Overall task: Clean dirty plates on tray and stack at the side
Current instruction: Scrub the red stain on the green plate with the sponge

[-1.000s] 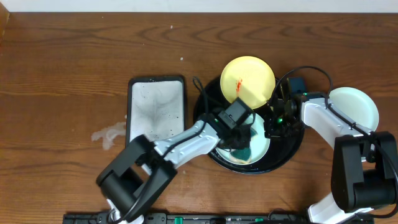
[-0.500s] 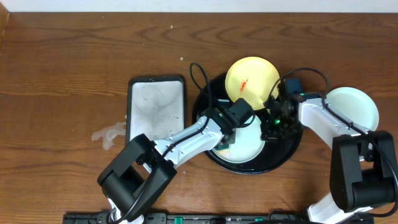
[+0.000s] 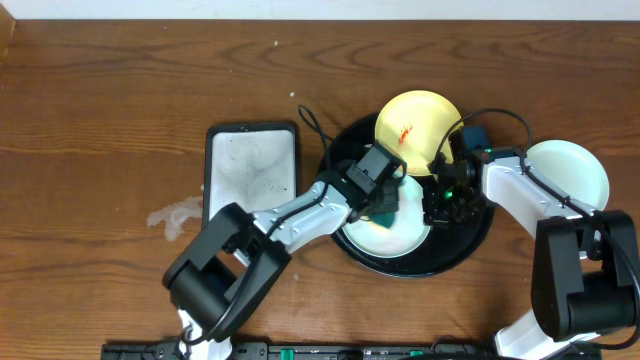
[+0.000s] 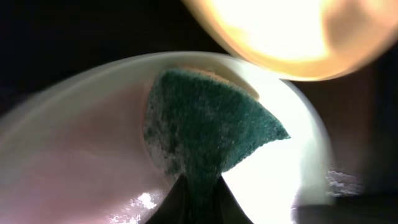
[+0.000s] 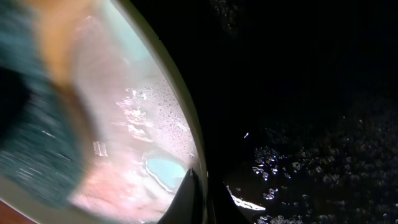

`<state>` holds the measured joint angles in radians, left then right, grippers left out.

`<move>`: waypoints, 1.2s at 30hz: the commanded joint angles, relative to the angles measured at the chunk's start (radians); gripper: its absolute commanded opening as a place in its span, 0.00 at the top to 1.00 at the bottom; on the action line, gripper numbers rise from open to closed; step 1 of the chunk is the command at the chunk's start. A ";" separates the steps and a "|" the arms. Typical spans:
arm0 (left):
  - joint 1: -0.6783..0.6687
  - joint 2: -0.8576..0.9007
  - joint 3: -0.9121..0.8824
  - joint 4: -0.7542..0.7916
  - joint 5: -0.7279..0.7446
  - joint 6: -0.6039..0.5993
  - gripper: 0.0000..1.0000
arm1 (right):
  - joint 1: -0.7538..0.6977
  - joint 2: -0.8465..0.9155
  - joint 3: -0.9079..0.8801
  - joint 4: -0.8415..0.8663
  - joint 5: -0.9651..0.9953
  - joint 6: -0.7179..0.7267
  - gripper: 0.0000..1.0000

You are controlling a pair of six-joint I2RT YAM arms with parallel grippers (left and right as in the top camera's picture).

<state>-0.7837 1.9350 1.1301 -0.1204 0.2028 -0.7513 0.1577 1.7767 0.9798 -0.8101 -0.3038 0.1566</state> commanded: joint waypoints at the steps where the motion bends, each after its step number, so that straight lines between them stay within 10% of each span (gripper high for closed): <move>1: -0.059 0.056 -0.020 0.057 0.190 -0.074 0.93 | 0.001 0.016 -0.011 -0.006 0.068 -0.012 0.99; 8: -0.062 0.098 -0.020 -0.011 0.153 0.000 0.93 | 0.001 0.016 -0.011 -0.010 0.068 -0.012 0.99; 26: -0.013 -0.027 -0.017 -0.496 -0.571 0.130 0.93 | 0.001 0.016 -0.011 -0.013 0.068 -0.013 0.99; 30: -0.014 -0.027 -0.017 -0.460 -0.502 0.126 0.93 | 0.001 0.016 -0.011 -0.013 0.068 -0.016 0.99; 36: -0.023 -0.012 -0.020 -0.200 0.053 0.056 0.93 | 0.001 0.016 -0.011 -0.013 0.068 -0.016 0.99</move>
<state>-0.8108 1.8736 1.1408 -0.4278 -0.0360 -0.6476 0.1654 1.7775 0.9791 -0.8177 -0.3279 0.1551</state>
